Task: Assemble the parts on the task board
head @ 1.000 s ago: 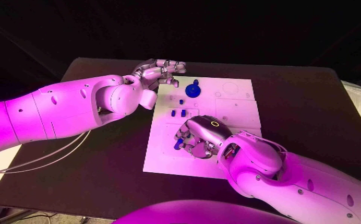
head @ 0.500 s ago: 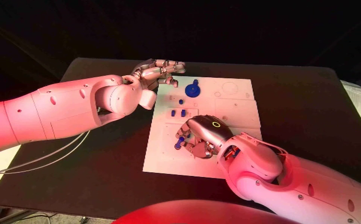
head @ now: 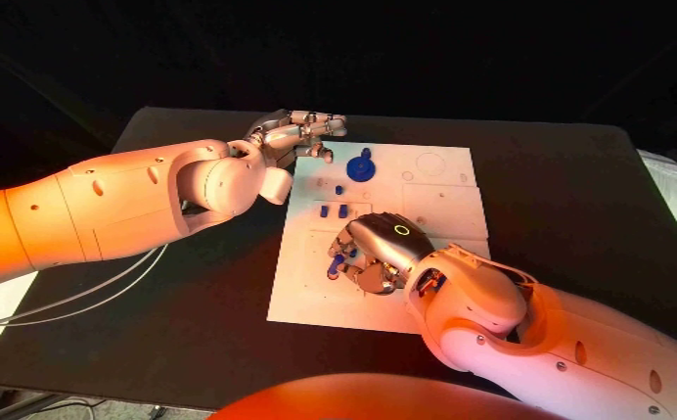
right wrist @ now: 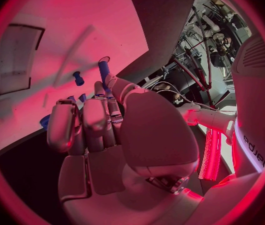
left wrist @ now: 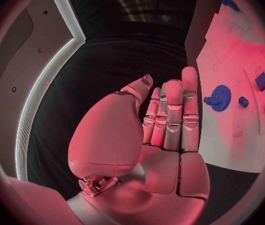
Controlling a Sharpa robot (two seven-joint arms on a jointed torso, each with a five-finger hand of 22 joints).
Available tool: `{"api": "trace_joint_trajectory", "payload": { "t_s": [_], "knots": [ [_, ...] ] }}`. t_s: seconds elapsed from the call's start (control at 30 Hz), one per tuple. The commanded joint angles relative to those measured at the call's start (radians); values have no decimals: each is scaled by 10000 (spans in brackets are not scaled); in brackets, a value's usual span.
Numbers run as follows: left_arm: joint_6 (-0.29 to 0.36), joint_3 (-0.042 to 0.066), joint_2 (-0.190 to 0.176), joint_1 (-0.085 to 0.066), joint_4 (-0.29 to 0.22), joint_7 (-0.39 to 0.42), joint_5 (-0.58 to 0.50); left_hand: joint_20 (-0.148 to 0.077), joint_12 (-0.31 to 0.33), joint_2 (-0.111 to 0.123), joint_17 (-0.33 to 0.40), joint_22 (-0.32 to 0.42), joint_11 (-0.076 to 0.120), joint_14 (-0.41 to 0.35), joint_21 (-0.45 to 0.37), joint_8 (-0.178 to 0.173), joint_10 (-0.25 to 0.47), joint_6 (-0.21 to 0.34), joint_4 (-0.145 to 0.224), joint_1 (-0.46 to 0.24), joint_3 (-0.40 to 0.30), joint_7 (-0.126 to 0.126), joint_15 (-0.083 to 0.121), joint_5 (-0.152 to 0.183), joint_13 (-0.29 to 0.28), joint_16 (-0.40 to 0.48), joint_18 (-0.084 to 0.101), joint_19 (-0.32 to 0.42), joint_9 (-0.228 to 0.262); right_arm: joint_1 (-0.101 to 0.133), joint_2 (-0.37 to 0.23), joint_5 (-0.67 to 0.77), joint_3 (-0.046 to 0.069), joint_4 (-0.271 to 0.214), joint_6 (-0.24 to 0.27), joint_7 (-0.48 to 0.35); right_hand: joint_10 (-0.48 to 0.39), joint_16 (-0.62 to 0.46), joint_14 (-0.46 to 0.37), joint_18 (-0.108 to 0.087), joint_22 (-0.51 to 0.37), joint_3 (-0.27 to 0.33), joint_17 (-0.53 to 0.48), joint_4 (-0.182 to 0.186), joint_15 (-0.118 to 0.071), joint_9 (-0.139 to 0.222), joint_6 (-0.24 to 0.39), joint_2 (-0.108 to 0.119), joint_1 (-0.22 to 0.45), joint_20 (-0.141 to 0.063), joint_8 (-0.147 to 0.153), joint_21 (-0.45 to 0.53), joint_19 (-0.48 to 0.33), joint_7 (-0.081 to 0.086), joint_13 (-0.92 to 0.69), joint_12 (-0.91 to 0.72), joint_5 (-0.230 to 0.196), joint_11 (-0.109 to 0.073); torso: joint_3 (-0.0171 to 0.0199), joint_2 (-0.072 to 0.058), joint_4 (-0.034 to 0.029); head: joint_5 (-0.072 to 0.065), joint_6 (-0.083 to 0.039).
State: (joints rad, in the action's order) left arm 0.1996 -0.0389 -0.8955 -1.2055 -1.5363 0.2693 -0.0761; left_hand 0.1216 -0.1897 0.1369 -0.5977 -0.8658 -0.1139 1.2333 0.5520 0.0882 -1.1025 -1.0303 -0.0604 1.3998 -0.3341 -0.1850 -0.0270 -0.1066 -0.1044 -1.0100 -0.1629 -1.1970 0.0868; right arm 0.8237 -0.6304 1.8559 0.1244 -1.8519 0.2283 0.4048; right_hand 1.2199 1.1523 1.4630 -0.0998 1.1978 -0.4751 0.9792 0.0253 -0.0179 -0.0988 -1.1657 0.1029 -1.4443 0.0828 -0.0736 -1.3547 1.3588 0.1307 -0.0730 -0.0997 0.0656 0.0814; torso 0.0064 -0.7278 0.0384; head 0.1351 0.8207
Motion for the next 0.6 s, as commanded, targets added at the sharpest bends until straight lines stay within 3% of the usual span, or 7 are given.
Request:
{"api": "trace_joint_trajectory", "payload": {
  "t_s": [0.03,0.37,0.6],
  "knots": [
    [-160,11,15,1,-26,71,-10,45,-46,-89,10,11,8,-90,-66,52,47,72,-15,18,51,-17,0,17,-13,-29,-191,12,-13,-23,50,133,-82,104,-1100,307,269,15,198,150,-15,22,-15,49,-12,-9,-65,3,99,35,-9,17,-4,0,5,64,-1,-183,0,2,6,-23,-7],
    [-154,14,-2,1,-37,66,-10,44,-69,-105,34,21,10,-98,-79,63,68,83,-4,45,65,-15,3,14,-17,-32,-194,7,-15,-2,69,222,-130,-3,-1081,315,290,22,197,150,-12,25,-9,44,-16,-15,-82,-11,112,35,-14,15,-4,-13,1,67,31,-195,8,2,-17,-18,3],
    [-153,14,-21,1,-41,64,-10,44,-69,-105,34,21,10,-98,-79,63,68,83,-4,45,65,-15,3,14,-17,-32,-194,7,-15,-7,40,304,-135,-109,-1094,313,320,20,195,150,-4,34,-17,29,-25,-23,-109,-13,120,32,-24,11,-2,-26,-5,68,62,-207,10,-1,-1,6,6]
  ]
}}
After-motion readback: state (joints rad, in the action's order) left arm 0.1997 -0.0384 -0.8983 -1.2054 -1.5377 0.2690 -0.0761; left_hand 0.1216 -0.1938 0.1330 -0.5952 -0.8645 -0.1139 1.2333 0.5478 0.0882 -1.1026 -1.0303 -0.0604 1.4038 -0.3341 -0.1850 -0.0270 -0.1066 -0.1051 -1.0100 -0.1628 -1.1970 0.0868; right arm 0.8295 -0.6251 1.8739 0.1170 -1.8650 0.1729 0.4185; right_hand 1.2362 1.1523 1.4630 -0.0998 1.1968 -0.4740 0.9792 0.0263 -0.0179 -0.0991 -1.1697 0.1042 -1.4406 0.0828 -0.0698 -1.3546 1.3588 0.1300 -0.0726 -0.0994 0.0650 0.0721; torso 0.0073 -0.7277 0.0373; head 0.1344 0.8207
